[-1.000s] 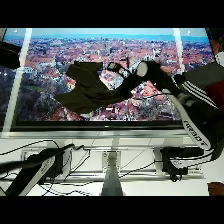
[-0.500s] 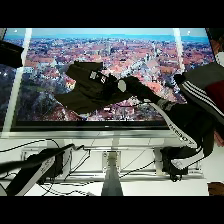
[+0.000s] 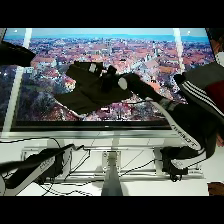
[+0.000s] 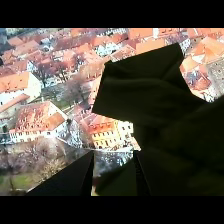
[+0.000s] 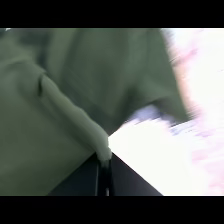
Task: Fold the clothes and pants, and hang the long-sleeved shirts on hangers.
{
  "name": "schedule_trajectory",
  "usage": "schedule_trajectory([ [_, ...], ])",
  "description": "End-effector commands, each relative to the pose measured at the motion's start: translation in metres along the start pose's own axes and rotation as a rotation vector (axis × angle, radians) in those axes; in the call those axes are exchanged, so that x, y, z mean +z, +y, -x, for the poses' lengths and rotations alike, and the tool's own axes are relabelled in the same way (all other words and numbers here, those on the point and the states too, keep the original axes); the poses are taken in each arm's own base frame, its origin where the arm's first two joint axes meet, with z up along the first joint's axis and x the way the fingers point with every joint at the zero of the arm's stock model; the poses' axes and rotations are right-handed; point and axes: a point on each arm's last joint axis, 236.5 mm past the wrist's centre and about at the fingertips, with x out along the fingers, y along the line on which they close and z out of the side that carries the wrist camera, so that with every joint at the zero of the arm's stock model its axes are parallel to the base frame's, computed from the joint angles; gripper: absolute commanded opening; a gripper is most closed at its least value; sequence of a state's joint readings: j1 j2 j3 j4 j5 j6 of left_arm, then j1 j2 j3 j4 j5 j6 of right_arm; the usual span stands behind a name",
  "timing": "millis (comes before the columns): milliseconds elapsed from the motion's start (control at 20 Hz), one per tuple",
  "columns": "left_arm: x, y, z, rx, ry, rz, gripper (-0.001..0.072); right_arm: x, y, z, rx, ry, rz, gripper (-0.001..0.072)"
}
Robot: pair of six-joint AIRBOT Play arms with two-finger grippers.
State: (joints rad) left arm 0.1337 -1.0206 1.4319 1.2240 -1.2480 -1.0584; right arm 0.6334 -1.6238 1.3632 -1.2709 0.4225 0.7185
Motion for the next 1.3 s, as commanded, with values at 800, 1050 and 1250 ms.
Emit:
schedule_trajectory([
  [800,-0.109,-0.091,-0.140,-0.421,0.196,0.567,0.0482,0.038,-0.126,0.222,-0.190,-0.064,-0.290,0.0015],
  [1050,-0.133,-0.127,-0.236,-0.454,0.286,0.620,0.0482,0.026,-0.122,0.213,-0.163,-0.024,-0.300,0.0015],
  [1250,-0.125,-0.134,-0.297,-0.461,0.312,0.596,0.0482,0.028,-0.124,0.213,-0.171,-0.032,-0.299,0.0015],
])
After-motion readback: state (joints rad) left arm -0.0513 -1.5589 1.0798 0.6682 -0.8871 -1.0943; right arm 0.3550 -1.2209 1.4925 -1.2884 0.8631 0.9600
